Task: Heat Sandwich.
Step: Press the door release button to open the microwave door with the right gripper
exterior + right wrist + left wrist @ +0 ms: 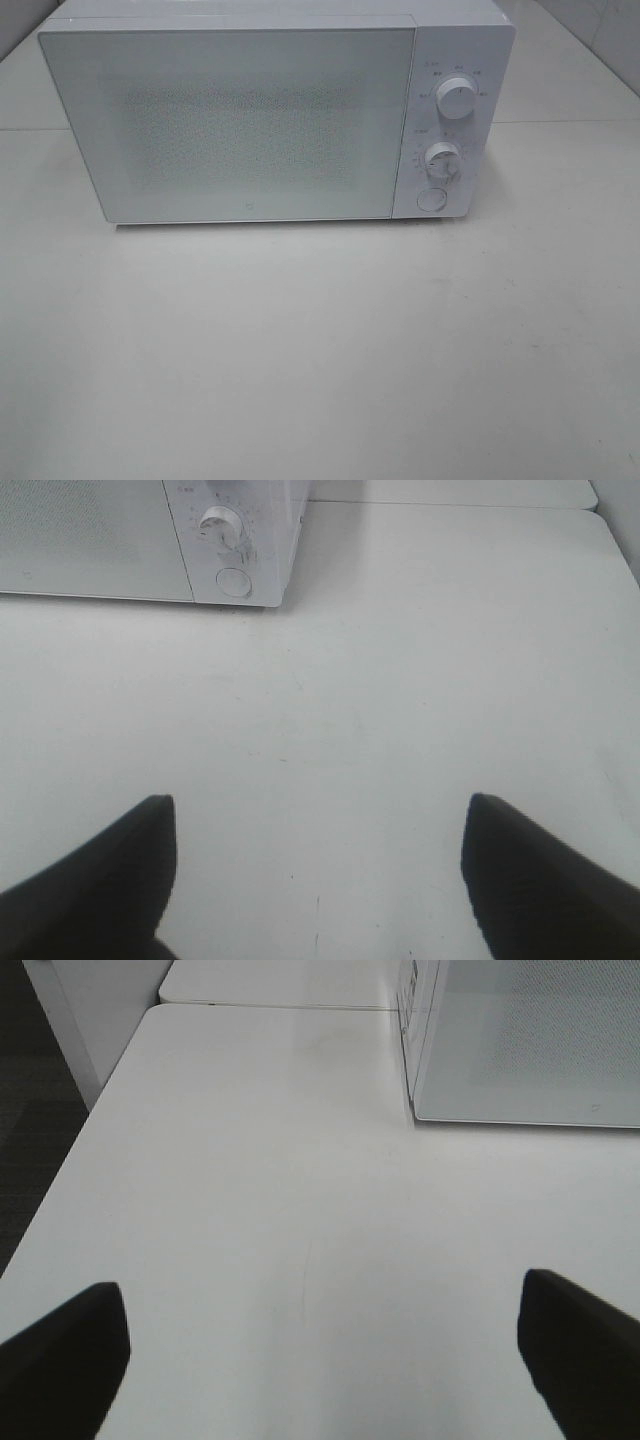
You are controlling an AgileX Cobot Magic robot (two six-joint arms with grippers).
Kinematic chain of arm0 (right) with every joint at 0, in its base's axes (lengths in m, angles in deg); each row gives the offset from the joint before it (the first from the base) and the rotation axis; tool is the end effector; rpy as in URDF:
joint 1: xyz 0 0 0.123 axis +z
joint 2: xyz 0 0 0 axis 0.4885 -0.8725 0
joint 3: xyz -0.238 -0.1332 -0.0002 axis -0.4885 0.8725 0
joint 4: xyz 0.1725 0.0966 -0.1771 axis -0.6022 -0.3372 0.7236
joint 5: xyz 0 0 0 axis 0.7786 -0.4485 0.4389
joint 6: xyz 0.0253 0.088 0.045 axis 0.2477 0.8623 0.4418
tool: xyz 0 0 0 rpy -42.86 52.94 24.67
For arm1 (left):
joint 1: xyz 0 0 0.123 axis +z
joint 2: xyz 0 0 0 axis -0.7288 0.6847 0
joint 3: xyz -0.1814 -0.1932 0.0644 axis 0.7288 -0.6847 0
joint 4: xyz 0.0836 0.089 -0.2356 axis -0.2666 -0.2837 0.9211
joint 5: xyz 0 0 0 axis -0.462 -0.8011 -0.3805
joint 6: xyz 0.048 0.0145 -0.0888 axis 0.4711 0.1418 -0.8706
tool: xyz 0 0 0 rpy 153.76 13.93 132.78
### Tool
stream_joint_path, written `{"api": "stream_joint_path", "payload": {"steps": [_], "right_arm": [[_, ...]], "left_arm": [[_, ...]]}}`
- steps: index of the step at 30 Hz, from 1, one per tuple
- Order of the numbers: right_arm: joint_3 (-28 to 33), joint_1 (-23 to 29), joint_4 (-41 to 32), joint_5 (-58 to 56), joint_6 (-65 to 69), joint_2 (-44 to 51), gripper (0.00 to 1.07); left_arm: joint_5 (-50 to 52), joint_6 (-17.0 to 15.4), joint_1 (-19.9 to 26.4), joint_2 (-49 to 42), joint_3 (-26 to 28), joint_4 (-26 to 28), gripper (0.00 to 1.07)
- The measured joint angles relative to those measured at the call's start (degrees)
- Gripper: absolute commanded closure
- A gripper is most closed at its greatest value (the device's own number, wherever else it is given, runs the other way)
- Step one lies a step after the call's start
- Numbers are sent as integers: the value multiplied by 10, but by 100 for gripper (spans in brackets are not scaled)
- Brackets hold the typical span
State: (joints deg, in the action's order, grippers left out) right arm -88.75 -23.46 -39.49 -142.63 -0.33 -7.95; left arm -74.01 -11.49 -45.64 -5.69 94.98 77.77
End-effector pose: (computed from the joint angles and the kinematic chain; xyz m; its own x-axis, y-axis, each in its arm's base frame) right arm 0.0285 0.0030 0.2840 -0.4248 -0.0121 -0.9052 -0.0878 0.9958 0.0279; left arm 0.0306 0.0005 0.2799 -0.4350 -0.0338 -0.8998 -0.0310 0.9993 -0.0226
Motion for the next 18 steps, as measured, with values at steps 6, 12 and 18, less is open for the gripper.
{"api": "stream_joint_path", "payload": {"steps": [6,12,18], "right_arm": [[-13,0,0,52,0,-25,31],[-13,0,0,111,6,-85,31],[-13,0,0,180,8,-152,31]], "left_arm": [[0,0,0,0,0,0,5],[0,0,0,0,0,0,5],[0,0,0,0,0,0,5]]}}
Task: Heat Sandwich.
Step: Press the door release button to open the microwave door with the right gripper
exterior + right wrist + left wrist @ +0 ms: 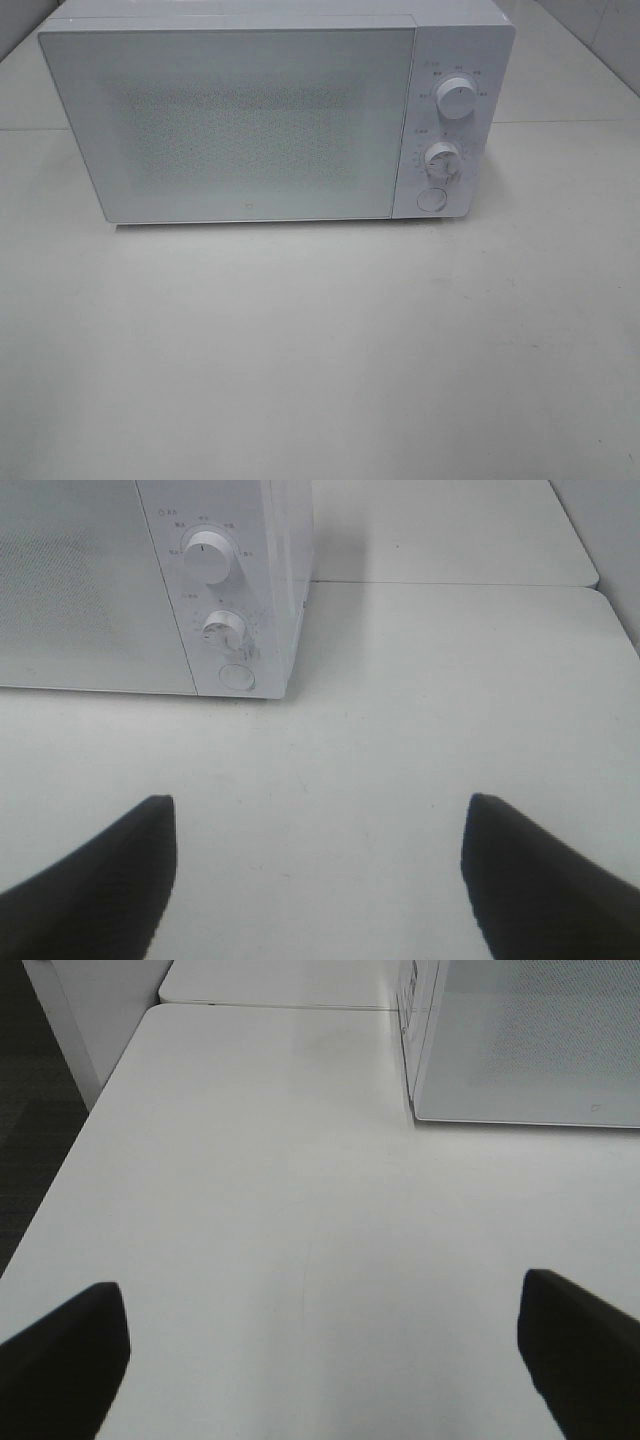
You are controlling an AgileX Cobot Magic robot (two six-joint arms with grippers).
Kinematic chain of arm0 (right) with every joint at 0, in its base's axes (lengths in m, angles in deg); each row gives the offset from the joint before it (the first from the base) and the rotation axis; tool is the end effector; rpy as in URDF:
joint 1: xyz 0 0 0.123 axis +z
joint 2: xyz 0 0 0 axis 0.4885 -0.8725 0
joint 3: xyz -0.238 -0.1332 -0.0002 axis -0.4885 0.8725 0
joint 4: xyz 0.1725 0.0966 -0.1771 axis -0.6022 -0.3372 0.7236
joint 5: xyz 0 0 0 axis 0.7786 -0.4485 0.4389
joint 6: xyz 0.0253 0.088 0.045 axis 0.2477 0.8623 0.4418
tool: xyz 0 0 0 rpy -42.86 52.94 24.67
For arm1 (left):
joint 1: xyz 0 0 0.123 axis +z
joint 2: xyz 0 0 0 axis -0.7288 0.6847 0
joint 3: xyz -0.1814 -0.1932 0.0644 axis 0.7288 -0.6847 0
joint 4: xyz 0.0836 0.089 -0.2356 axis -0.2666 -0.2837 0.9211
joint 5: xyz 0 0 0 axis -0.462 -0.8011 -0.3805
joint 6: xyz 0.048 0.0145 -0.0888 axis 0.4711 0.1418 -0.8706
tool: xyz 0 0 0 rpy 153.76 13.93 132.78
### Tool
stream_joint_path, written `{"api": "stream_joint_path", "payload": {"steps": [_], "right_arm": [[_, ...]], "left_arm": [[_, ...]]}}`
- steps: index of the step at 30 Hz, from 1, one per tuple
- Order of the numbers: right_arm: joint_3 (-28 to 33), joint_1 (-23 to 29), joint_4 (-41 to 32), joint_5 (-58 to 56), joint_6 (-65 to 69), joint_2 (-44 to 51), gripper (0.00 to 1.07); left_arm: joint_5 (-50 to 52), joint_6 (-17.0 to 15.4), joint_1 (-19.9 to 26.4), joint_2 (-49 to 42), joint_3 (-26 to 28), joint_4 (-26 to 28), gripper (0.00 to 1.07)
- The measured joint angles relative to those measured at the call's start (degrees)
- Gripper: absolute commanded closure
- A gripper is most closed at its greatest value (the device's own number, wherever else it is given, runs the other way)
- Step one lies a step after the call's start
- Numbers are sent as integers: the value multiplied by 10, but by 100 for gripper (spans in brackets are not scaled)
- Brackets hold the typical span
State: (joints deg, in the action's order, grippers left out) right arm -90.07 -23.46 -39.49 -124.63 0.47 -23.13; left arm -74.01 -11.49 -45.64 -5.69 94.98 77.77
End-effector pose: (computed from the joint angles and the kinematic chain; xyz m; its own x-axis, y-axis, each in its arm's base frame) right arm 0.0843 0.0086 0.3059 -0.3599 0.0085 -0.9330 -0.0848 0.9955 0.0418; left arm 0.0306 0.0005 0.2799 -0.4350 -0.0338 -0.8998 -0.0310 0.9993 -0.0226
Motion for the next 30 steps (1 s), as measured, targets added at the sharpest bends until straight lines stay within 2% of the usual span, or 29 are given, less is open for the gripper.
{"api": "stream_joint_path", "payload": {"steps": [30], "right_arm": [[0,0,0,355,3,-340,31]], "left_arm": [[0,0,0,0,0,0,5]]}}
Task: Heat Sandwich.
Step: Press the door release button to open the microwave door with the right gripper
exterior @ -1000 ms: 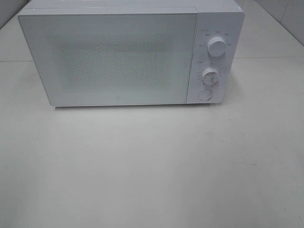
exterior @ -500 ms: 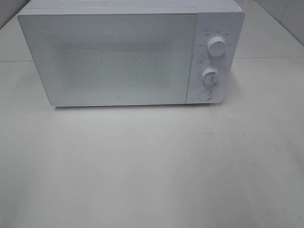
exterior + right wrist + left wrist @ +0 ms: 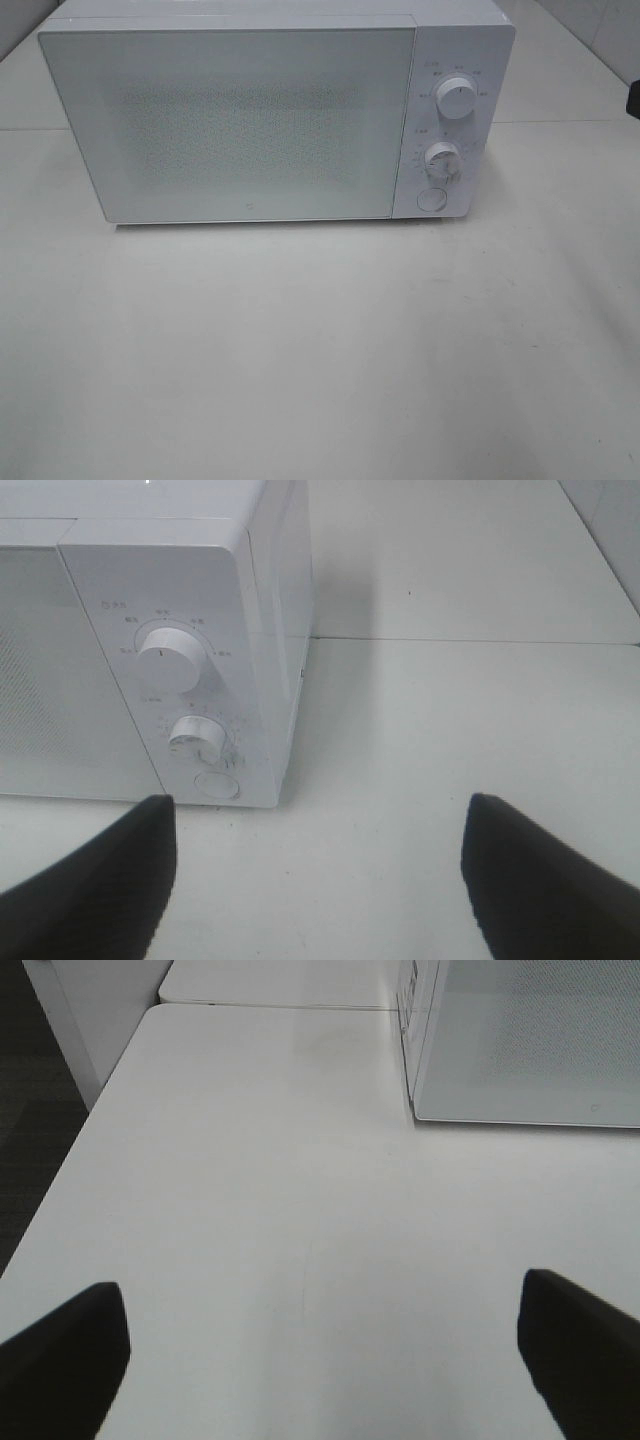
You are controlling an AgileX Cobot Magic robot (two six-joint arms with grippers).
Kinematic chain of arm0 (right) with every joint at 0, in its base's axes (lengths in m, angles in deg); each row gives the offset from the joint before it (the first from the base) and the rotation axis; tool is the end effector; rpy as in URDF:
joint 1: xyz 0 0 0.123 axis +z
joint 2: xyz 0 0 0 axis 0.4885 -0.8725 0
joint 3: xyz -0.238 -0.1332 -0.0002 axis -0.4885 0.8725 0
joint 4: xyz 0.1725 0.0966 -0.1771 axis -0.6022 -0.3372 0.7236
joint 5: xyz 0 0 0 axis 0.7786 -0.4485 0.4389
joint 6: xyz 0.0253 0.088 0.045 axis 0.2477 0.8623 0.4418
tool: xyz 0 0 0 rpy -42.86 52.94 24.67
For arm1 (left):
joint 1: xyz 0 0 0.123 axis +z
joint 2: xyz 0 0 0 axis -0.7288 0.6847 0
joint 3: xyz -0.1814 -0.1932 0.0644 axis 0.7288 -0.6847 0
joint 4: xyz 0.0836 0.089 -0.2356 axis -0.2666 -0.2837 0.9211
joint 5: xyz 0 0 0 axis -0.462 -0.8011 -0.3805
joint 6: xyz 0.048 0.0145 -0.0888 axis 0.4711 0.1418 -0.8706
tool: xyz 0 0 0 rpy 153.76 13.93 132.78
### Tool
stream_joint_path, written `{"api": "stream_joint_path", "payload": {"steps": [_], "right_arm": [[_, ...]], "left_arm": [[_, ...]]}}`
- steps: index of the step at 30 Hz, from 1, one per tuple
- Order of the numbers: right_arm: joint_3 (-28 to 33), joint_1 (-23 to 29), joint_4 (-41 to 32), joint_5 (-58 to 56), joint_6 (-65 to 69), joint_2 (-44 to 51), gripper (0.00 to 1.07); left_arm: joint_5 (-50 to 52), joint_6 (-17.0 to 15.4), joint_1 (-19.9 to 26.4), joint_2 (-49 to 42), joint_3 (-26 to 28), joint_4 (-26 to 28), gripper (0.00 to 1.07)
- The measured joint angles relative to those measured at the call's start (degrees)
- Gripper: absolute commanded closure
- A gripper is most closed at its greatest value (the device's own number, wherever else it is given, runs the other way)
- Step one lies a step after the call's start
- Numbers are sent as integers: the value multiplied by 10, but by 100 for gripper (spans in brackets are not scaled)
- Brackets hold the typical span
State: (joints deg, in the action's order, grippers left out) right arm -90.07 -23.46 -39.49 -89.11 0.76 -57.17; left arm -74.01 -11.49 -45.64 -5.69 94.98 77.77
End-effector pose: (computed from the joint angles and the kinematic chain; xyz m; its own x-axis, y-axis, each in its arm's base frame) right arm 0.2092 0.0213 0.2767 -0.3362 0.0161 -0.9416 -0.0842 0.9953 0.0470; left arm 0.0306 0.0005 0.2799 -0.4350 -0.0338 -0.8998 -0.0310 0.9993 -0.0226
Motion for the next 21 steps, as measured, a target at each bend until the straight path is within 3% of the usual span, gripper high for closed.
{"api": "stream_joint_path", "payload": {"steps": [21], "right_arm": [[4,2,0,309,0,-207,31]], "left_arm": [[0,0,0,0,0,0,5]]}}
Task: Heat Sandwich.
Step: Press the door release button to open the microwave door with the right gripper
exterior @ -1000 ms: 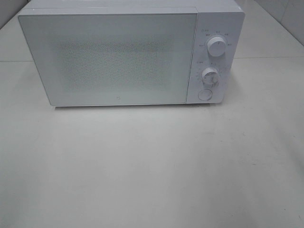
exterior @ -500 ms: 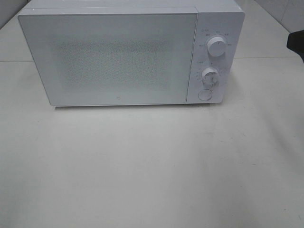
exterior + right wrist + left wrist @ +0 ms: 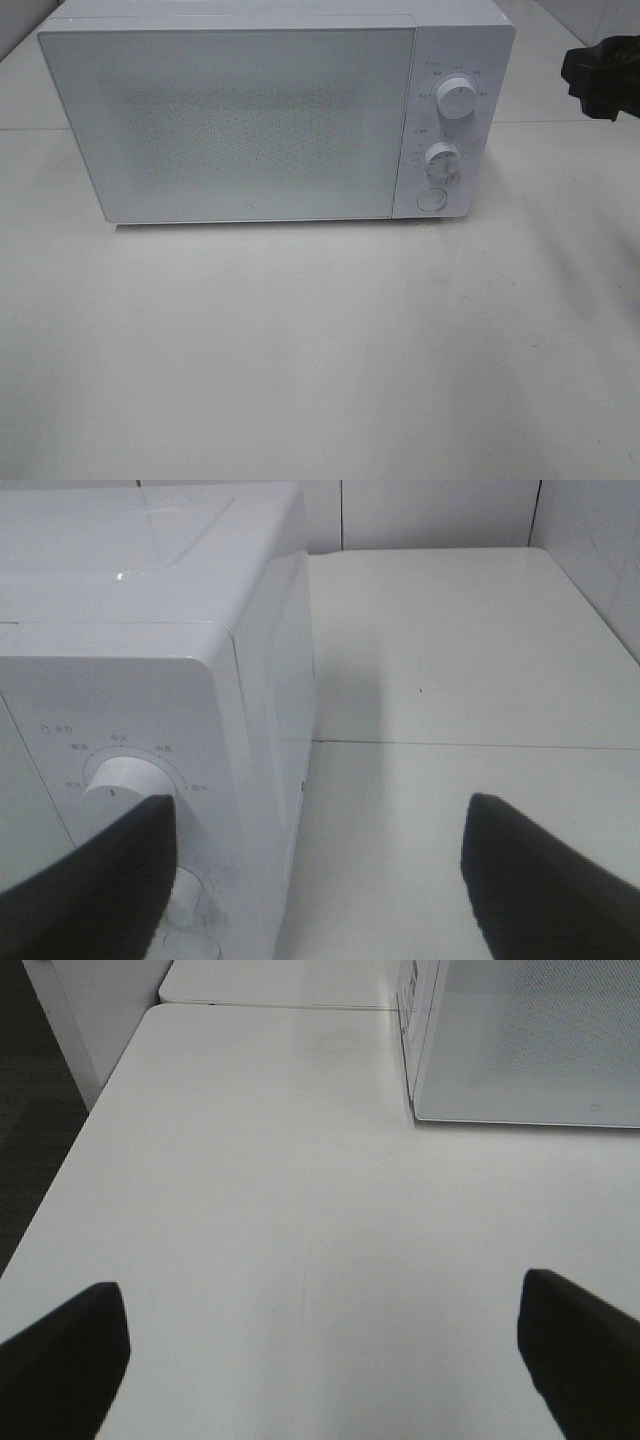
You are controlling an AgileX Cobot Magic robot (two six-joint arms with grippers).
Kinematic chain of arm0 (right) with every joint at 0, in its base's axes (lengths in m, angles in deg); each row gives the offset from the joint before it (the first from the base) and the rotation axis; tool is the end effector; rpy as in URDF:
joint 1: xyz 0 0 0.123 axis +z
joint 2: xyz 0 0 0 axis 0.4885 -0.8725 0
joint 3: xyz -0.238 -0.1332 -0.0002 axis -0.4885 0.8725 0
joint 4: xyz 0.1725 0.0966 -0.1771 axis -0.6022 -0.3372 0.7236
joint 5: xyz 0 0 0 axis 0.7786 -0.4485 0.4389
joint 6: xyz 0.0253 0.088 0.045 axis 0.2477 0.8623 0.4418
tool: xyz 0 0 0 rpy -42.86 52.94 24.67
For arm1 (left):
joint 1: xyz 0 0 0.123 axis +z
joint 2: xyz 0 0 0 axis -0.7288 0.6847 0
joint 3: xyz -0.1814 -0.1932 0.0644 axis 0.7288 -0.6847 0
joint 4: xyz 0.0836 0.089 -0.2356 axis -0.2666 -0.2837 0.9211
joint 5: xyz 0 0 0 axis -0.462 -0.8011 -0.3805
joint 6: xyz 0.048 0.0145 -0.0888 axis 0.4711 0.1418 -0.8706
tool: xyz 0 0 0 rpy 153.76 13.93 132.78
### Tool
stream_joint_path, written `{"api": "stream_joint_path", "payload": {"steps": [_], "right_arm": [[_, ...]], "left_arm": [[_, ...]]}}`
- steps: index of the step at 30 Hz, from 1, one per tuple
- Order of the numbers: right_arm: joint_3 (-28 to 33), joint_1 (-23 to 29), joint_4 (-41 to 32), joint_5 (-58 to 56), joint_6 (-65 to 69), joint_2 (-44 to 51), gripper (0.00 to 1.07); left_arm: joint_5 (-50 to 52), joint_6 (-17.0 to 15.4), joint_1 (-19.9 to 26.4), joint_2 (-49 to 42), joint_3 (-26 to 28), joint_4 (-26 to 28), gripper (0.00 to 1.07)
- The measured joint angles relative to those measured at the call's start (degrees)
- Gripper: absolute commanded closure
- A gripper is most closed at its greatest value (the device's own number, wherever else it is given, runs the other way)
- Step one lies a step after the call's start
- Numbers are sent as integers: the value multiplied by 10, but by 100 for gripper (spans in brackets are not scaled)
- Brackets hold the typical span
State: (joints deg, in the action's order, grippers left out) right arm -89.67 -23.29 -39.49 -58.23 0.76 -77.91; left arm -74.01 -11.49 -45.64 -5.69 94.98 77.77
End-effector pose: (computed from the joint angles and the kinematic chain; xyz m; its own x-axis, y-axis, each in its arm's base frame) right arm 0.2714 0.0284 0.2392 -0.1731 0.0321 -0.9844 -0.0953 0.9942 0.0492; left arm 0.0306 0.0005 0.2799 -0.4350 -0.0338 -0.8998 -0.0310 0.9993 -0.0226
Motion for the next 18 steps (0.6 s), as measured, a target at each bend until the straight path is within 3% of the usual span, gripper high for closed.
{"api": "stream_joint_path", "payload": {"steps": [4,9,18], "right_arm": [[25,17,-10,85,-7,-39,31],[55,62,-87,198,-57,-103,31],[81,138,-174,285,-90,-162,31]], "left_arm": [[0,0,0,0,0,0,5],[0,0,0,0,0,0,5],[0,0,0,0,0,0,5]]}}
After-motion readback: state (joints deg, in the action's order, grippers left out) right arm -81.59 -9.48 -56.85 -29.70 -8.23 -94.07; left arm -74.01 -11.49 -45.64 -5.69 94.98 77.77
